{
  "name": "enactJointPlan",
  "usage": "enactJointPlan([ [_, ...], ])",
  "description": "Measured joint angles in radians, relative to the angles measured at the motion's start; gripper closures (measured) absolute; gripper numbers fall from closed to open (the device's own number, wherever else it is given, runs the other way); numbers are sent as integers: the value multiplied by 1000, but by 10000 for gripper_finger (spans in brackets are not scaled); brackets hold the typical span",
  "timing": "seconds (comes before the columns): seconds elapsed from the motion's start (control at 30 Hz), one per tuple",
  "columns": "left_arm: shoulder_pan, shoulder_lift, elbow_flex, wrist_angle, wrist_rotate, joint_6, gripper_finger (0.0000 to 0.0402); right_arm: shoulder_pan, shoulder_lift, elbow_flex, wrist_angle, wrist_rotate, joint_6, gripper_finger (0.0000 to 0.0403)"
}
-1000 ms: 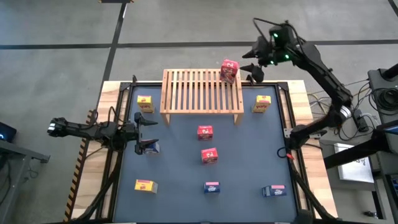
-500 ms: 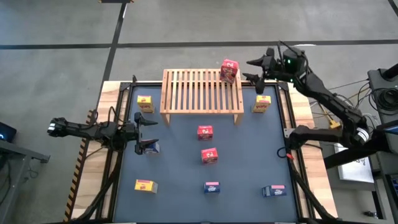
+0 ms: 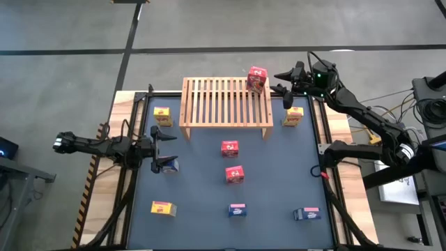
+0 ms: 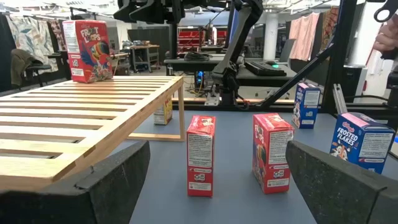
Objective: Stack cereal on shelf
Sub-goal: Put the bottom right red cereal box on the shelf
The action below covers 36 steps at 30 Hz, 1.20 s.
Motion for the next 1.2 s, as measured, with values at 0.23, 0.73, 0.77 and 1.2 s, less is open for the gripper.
enactJointPlan([
  [0.23,0,0,0,0,0,0,43,0,-2,-13,113,-7,44,152],
  [0.73,0,0,0,0,0,0,43,-29,1,-114,275,30,81,170],
  [0.77,0,0,0,0,0,0,43,-33,1,-130,305,30,96,170],
  [1.2,0,0,0,0,0,0,43,-81,54,-184,442,3,153,174],
])
